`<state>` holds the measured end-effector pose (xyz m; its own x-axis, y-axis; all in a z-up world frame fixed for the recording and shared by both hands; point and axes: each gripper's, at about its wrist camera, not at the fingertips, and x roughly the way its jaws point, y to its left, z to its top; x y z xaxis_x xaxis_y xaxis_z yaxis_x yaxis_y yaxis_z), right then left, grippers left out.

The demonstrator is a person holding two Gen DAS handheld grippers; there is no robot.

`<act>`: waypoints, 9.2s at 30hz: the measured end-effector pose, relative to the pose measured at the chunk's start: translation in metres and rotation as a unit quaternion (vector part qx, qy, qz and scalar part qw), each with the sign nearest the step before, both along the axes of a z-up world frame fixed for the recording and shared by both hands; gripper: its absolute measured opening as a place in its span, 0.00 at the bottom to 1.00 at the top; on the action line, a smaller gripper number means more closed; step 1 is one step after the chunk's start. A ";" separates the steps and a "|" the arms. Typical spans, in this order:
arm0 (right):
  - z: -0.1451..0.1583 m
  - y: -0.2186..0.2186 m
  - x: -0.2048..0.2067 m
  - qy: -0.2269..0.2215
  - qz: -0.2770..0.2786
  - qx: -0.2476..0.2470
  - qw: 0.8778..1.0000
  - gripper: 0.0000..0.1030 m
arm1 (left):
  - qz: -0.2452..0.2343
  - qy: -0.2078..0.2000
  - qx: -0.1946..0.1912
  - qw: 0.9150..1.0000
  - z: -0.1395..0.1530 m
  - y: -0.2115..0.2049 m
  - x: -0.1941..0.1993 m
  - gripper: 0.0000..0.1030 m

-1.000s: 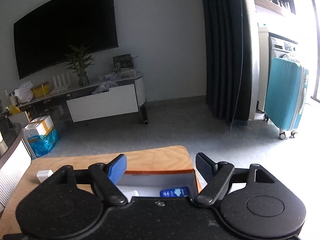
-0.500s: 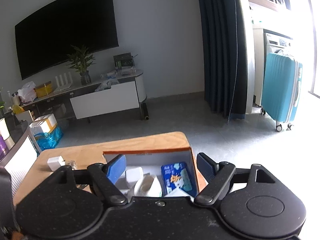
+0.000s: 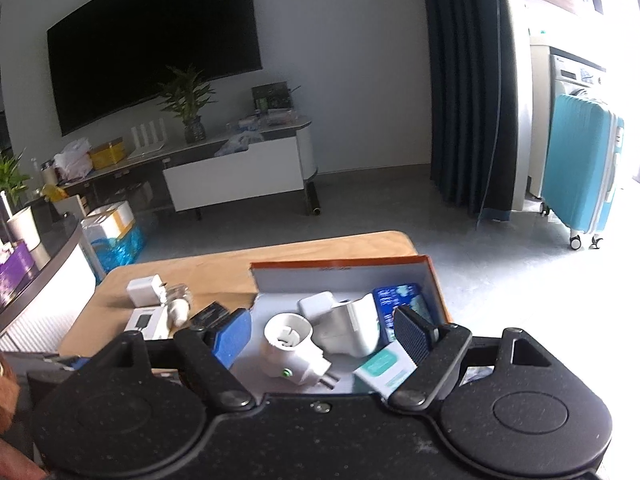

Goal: Organize rigid objects
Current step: 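Withdraw both tools from the lid toward the white UGREEN charger box, then grasp the white UGREEN charger box with the left gripper, then grasp the black charger with the right gripper while the left holds the UGREEN box, then carry the UGREEN box and black charger toward the box lid, then lower the UGREEN box and black charger into the lid and open both grippers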

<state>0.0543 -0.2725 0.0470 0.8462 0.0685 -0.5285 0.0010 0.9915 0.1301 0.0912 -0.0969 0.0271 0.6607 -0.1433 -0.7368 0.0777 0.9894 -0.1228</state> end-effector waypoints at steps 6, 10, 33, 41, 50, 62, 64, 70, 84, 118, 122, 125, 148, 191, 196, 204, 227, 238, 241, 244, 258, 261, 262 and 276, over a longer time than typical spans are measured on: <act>-0.001 0.017 -0.003 0.005 0.019 -0.003 1.000 0.90 | 0.019 -0.002 0.002 1.000 0.002 0.022 -0.007 0.95; -0.003 0.029 -0.004 0.009 0.031 -0.001 0.999 0.90 | 0.029 -0.005 0.001 1.000 0.005 0.035 -0.011 0.95; -0.017 0.085 -0.002 0.030 0.092 -0.009 0.995 0.94 | 0.099 0.000 -0.011 0.995 -0.001 0.099 -0.021 0.97; -0.018 0.091 0.000 0.035 0.098 -0.012 0.995 0.95 | 0.098 0.000 -0.009 0.995 -0.002 0.101 -0.021 0.97; -0.021 0.094 0.003 0.038 0.103 -0.013 0.994 0.95 | 0.099 0.001 -0.009 0.995 -0.002 0.103 -0.020 0.97; -0.024 0.100 0.009 0.042 0.110 -0.015 0.993 0.95 | 0.099 0.005 -0.008 0.995 -0.006 0.108 -0.016 0.97; -0.025 0.101 0.011 0.043 0.110 -0.016 0.993 0.95 | 0.099 0.005 -0.008 0.995 -0.007 0.108 -0.015 0.98; -0.027 0.103 0.018 0.045 0.113 -0.019 0.992 0.95 | 0.100 0.006 -0.004 0.995 -0.009 0.110 -0.007 0.98; -0.039 0.108 0.050 0.054 0.118 -0.021 0.991 0.95 | 0.097 0.013 0.006 0.995 -0.024 0.106 0.031 0.98; -0.094 0.138 0.166 0.111 0.287 -0.134 0.942 0.97 | 0.046 -0.017 0.008 0.999 -0.048 0.125 0.045 0.57; -0.095 0.143 0.177 0.108 0.278 -0.172 0.939 0.97 | 0.042 -0.014 -0.002 0.999 -0.050 0.127 0.047 0.57; -0.099 0.145 0.188 0.145 0.314 -0.171 0.923 0.97 | 0.044 -0.014 -0.005 0.999 -0.050 0.129 0.046 0.57; -0.053 0.131 0.113 0.075 0.226 -0.046 0.970 0.72 | 0.077 -0.044 -0.005 0.996 -0.022 0.126 0.016 0.57; -0.001 0.059 -0.079 -0.003 0.082 -0.011 0.997 0.72 | 0.006 -0.107 0.001 0.994 0.024 0.048 -0.087 0.57; -0.002 0.052 -0.085 -0.002 0.073 -0.010 0.997 0.72 | -0.004 -0.106 0.000 0.994 0.023 0.043 -0.089 0.57; -0.002 0.037 -0.092 -0.003 0.052 -0.008 0.999 0.72 | -0.021 -0.102 -0.003 0.995 0.020 0.033 -0.089 0.57; 0.003 0.001 -0.093 -0.011 0.006 0.002 1.000 0.72 | -0.064 -0.096 -0.010 0.993 0.020 -0.001 -0.081 0.57; 0.013 -0.012 -0.078 -0.021 -0.002 0.006 1.000 0.72 | -0.076 -0.098 -0.008 0.992 0.024 -0.012 -0.069 0.57; 0.016 -0.015 -0.072 -0.023 -0.003 0.006 1.000 0.72 | -0.077 -0.098 -0.007 0.992 0.025 -0.014 -0.066 0.57; 0.017 -0.017 -0.067 -0.024 -0.004 0.006 1.000 0.72 | -0.078 -0.098 -0.007 0.992 0.027 -0.016 -0.062 0.57; 0.021 -0.027 -0.041 -0.017 -0.005 0.009 1.000 0.72 | -0.083 -0.093 -0.005 0.992 0.028 -0.024 -0.045 0.57; 0.022 -0.030 -0.033 -0.015 -0.008 0.010 1.000 0.72 | -0.084 -0.090 -0.005 0.992 0.026 -0.025 -0.039 0.57; 0.022 -0.032 -0.030 -0.014 -0.009 0.010 1.000 0.72 | -0.084 -0.087 -0.006 0.993 0.026 -0.026 -0.036 0.57; 0.015 -0.047 0.011 0.005 -0.021 0.011 1.000 0.72 | -0.093 -0.069 -0.011 0.993 0.017 -0.038 -0.012 0.57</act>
<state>0.0657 -0.3197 0.0616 0.8427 0.0453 -0.5364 0.0441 0.9873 0.1525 0.0795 -0.1350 0.0439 0.7153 -0.2875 -0.6369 0.2766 0.9535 -0.1198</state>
